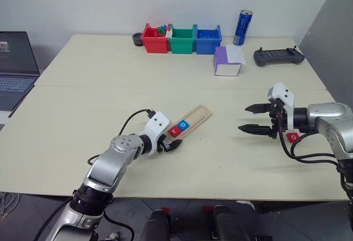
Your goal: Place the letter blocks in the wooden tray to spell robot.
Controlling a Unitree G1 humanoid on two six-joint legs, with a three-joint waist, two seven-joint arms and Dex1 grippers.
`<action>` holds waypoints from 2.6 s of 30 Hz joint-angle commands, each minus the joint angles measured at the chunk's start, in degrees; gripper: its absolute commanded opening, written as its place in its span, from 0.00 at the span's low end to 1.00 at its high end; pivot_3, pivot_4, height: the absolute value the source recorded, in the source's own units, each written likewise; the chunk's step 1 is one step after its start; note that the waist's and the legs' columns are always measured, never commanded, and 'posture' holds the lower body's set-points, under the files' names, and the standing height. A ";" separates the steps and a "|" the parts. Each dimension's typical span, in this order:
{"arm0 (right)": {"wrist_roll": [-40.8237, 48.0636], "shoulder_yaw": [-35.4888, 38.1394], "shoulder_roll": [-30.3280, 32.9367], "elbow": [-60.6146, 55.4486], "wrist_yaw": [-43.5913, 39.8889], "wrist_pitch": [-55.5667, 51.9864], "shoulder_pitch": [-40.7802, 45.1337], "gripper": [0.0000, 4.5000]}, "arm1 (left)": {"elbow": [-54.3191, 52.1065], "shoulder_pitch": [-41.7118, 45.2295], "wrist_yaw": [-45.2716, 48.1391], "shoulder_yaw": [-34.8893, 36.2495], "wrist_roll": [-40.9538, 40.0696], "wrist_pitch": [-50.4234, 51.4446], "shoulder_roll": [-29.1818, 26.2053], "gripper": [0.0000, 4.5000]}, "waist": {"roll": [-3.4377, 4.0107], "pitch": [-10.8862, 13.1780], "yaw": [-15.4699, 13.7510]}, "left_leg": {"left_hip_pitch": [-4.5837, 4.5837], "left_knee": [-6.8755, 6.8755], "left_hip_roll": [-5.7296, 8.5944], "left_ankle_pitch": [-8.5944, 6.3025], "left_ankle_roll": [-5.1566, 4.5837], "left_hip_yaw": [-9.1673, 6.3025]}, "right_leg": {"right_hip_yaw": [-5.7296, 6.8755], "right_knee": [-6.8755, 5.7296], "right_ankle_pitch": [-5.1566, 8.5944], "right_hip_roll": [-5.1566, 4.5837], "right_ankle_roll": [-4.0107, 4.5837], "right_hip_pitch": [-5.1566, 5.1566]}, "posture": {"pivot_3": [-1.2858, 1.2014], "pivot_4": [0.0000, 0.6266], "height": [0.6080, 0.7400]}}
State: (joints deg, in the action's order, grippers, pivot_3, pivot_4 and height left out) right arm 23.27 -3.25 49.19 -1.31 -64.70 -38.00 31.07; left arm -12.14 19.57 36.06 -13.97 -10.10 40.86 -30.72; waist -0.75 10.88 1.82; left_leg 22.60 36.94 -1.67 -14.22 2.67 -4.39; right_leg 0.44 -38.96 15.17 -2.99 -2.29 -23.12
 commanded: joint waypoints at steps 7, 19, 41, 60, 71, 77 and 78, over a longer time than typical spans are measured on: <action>2.25 2.69 5.25 -4.60 -5.35 0.36 -1.99 1.00 | -0.17 -2.12 17.39 -0.07 -3.42 -12.96 -6.56 0.75 | 0.00 0.01 -0.13 | 0.11 0.00 0.00 0.00 0.00 0.00 | 0.02 0.07 0.00 -0.01 0.01 -0.05 | 0.52 0.24 1.00; 5.58 7.96 13.28 -12.07 -13.61 3.91 -15.19 1.00 | 7.83 4.84 34.13 -3.90 -1.30 -23.80 -10.44 0.75 | -0.01 0.01 -0.17 | 0.11 0.01 0.00 -0.01 -0.01 0.01 | 0.05 0.06 0.02 -0.01 -0.01 -0.05 | 0.52 0.24 1.00; 6.69 8.03 13.18 -17.02 -10.17 1.03 -19.04 1.00 | 20.33 12.98 33.78 -8.59 8.47 -32.99 -0.35 0.75 | -0.02 0.02 -0.13 | 0.10 0.03 0.00 0.00 -0.01 0.00 | 0.04 0.02 0.17 0.00 -0.28 -0.04 | 0.52 0.24 1.00; 6.09 7.21 13.02 -16.03 -9.66 0.51 -17.55 1.00 | 25.49 16.76 32.20 -10.33 12.47 -33.63 5.54 0.75 | -0.02 0.01 -0.19 | 0.10 0.09 0.01 0.00 -0.01 0.00 | 0.03 0.02 0.14 0.00 -0.33 0.00 | 0.52 0.24 1.00; 5.92 6.73 12.64 -15.51 -9.23 0.61 -16.63 1.00 | 25.03 16.93 33.37 -8.79 10.31 -29.96 6.63 0.75 | -0.02 0.01 -0.17 | 0.09 0.09 0.01 0.00 0.00 0.00 | 0.03 0.02 0.14 0.00 -0.33 0.01 | 0.52 0.24 1.00; 5.98 6.57 12.38 -15.37 -8.92 0.38 -16.11 1.00 | 25.20 17.66 33.64 -8.31 9.80 -30.16 6.35 0.75 | -0.01 0.01 -0.18 | 0.09 0.08 0.01 0.00 0.00 0.00 | 0.03 0.02 0.14 0.00 -0.33 0.00 | 0.52 0.24 1.00; 6.00 6.59 12.35 -15.25 -8.90 0.34 -15.98 1.00 | 25.32 17.72 33.69 -8.27 9.76 -30.34 6.33 0.75 | -0.01 0.01 -0.18 | 0.09 0.08 0.01 0.00 0.00 0.00 | 0.03 0.02 0.14 0.00 -0.33 0.00 | 0.52 0.24 1.00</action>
State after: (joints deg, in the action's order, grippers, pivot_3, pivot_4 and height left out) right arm 28.38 3.03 61.64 -16.02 -73.67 -37.53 14.23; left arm 13.79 35.84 69.42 -23.06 0.53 10.97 -24.37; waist -0.77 10.89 1.64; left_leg 22.69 37.02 -1.66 -14.21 2.66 -4.39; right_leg 0.47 -38.94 15.31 -2.99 -2.62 -23.12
